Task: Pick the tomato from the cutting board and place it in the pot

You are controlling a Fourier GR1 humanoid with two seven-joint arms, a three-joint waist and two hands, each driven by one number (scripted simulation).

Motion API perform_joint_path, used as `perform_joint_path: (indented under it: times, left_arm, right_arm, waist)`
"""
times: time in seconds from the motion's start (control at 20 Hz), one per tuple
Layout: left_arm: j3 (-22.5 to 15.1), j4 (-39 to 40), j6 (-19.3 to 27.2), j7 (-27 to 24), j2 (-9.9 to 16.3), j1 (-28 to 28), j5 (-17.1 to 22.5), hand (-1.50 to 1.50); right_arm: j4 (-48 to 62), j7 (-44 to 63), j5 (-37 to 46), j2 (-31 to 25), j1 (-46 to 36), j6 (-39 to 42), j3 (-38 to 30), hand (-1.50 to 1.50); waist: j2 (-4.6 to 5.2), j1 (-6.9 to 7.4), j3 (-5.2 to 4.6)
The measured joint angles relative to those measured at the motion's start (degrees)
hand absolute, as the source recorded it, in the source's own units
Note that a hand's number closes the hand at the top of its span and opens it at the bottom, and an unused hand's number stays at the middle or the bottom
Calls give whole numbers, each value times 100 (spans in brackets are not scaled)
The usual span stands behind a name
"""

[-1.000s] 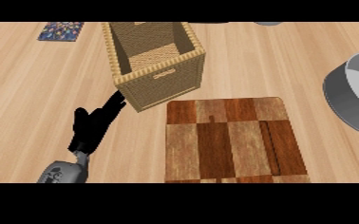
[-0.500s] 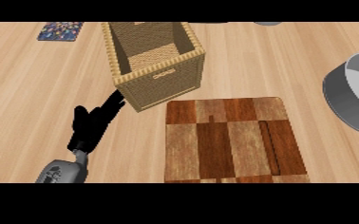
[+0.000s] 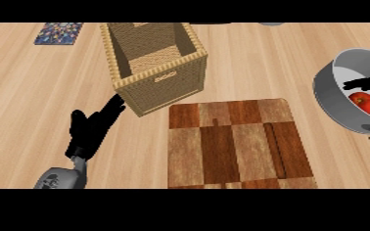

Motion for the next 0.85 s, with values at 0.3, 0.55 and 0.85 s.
perform_joint_path:
  times: [0.3,0.55,0.85]
  left_arm:
    - [40,21,26,-66,-8,81,-17,0]
    - [55,-47,21,-121,-8,152,-30,0]
    - [0,-29,48,-99,-102,83,-129,0]
  right_arm:
    - [135,-89,-1574,529,-272,590,-1112,-150]
    - [591,357,-2646,490,-533,873,-2130,-150]
    - [1517,363,-3380,-9,-822,1397,-3050,-150]
  waist:
    - [-27,-86,3]
    - [-23,-74,3]
    - [6,-9,12]
